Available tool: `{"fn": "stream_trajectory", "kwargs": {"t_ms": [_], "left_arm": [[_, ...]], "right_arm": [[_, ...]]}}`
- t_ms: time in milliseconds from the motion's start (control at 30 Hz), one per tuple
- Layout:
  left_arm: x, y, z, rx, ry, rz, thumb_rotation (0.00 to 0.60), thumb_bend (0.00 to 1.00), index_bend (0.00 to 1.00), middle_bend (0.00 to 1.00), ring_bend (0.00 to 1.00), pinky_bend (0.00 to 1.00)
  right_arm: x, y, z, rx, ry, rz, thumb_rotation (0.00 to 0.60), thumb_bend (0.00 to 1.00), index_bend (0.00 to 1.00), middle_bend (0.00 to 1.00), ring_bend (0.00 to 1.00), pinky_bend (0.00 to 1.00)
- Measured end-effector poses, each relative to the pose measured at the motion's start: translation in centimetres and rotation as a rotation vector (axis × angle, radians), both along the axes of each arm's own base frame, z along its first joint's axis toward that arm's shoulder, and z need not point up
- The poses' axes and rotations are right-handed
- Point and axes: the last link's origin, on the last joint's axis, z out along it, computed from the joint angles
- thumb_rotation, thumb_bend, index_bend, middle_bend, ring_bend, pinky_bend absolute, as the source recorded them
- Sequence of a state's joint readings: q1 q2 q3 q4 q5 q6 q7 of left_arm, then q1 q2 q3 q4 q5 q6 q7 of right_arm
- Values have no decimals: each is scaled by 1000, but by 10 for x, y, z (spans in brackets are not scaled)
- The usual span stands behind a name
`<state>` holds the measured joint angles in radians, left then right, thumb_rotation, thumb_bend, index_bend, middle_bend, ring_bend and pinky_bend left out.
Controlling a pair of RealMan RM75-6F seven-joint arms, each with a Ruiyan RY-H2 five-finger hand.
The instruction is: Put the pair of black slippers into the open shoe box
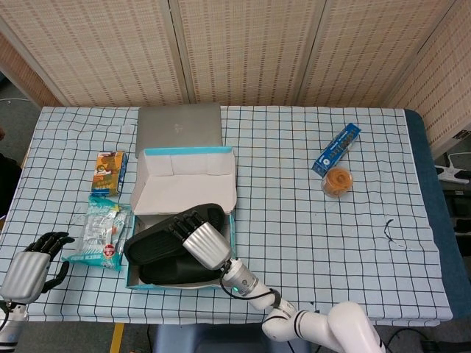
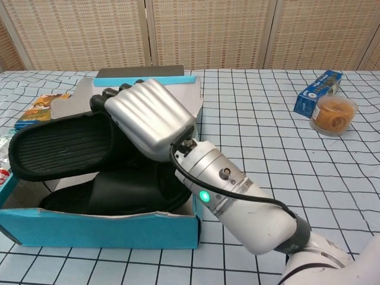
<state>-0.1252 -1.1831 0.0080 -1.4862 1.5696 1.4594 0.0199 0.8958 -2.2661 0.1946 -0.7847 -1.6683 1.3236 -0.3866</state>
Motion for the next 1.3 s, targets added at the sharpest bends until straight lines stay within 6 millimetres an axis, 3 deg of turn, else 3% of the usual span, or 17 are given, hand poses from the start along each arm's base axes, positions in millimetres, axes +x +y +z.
{"fn": "stream_trajectory", "kwargs": {"t_ms": [433,1033,1100,1167,1300], "left_arm": [[0,0,-1,-6,2,-3,600,471,273,193,176,399],[0,0,-2,-9,4,-3,600,470,273,193,175,399],[0,0,-2,-8,0,-1,600,470,273,193,175,399],[0,0,-2,-9,2,-1,600,470,273,193,175,399],[0,0,-3,-13,3,1,600,471,273,193,175,399]], "right_arm": [[-24,2,-14,14,112,-45,600,8,618,665,542,580],[-57,-5,-37,128,238,-243,600,8,585,665,522,578],[-57,-5,-38,153,226,-270,600,7,538,641,484,565],[-56,-6,-39,170,215,-288,600,7,472,556,406,518],[-54,-6,-39,191,197,-298,600,8,290,321,162,285]]}}
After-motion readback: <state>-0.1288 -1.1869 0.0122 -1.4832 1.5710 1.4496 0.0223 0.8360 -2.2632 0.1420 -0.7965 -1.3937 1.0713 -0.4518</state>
